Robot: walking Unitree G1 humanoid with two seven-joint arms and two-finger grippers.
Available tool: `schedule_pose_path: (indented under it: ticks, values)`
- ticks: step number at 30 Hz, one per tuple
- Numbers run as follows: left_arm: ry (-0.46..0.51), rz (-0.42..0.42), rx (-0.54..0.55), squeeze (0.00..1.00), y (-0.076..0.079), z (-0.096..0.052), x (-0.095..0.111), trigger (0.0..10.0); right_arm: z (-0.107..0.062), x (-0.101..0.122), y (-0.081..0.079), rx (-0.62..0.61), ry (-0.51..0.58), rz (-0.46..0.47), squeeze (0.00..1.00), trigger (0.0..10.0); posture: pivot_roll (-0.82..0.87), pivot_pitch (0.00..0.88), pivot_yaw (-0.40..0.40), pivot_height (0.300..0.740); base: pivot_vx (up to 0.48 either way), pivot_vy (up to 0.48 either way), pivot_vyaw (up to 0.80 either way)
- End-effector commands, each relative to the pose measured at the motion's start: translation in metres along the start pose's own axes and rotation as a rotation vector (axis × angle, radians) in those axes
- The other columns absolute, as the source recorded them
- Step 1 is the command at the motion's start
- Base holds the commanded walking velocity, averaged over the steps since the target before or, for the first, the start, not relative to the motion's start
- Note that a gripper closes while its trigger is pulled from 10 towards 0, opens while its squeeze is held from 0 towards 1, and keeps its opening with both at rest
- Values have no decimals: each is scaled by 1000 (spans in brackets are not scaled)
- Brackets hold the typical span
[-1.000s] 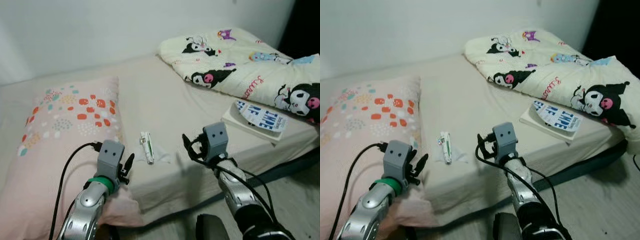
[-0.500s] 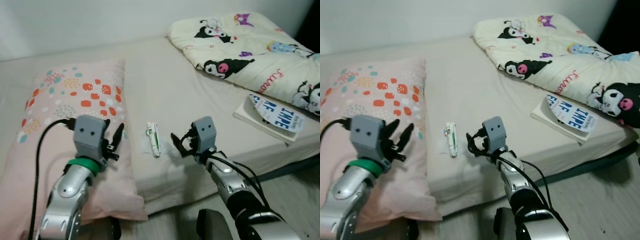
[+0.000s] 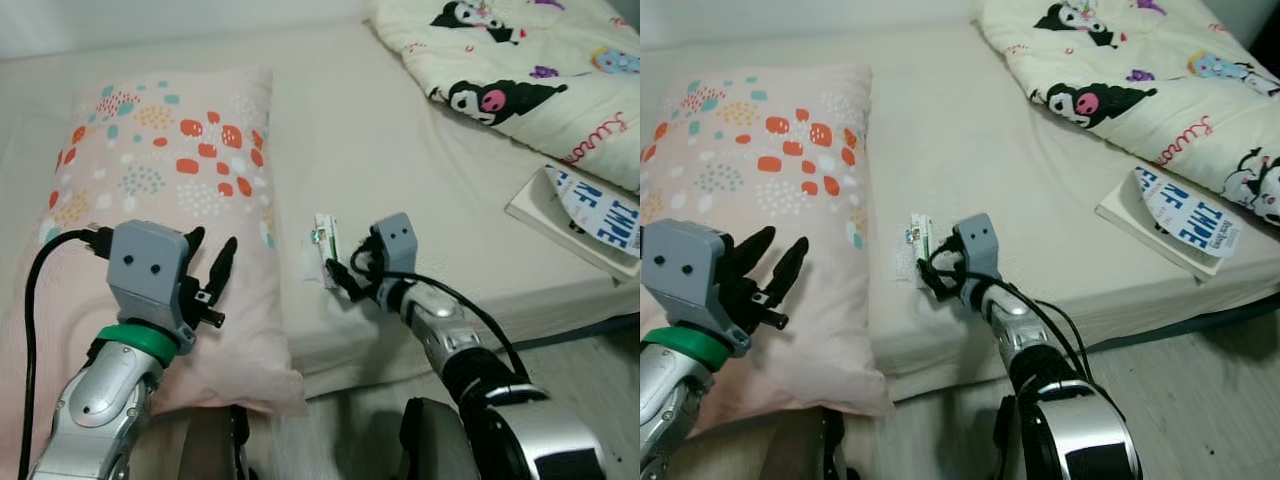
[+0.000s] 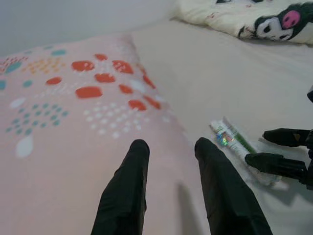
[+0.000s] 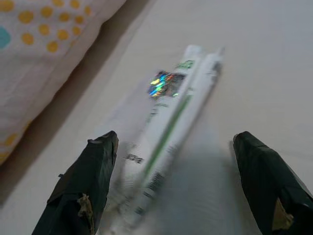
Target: Clean up the room
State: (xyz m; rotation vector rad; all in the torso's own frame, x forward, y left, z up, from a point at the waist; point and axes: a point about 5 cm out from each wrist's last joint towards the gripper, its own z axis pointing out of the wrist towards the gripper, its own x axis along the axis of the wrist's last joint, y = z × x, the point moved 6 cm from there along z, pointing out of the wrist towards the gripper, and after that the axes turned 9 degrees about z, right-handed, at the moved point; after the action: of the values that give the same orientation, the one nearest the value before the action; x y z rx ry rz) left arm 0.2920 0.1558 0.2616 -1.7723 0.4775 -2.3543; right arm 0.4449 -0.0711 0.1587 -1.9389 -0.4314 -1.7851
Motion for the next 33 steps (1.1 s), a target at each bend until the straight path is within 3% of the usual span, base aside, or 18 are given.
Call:
schedule_pose_path:
  ticks: [1,6,17,18,19,20,33]
  values:
    - [-26,18,21,0,-6,-7,0,10000,1,-14,-8,33,-49,77,0,10000,327,390,84,532,0,0,0]
    - [-45,36,29,0,-11,-15,4,10000,6,-17,-25,113,-83,202,0,10000,354,417,95,532,0,0,0]
    - [-84,23,13,0,-9,-15,2,10000,-3,-73,-22,-29,-326,191,0,10000,339,410,113,532,0,0,0]
    - [-86,21,12,0,-9,-14,1,10000,-4,-75,-20,-45,-335,191,0,5098,338,404,114,532,0,0,0]
    - [-86,21,12,0,-9,-14,1,10000,-4,-75,-20,-45,-335,191,0,5098,338,404,114,532,0,0,0]
    - [-90,20,11,0,-9,-14,1,10000,-3,-74,-18,-59,-326,205,0,0,339,401,115,532,0,0,0]
    - [-105,9,13,0,-8,-9,0,10000,5,-41,-13,-53,-189,392,0,0,309,358,107,532,0,0,0]
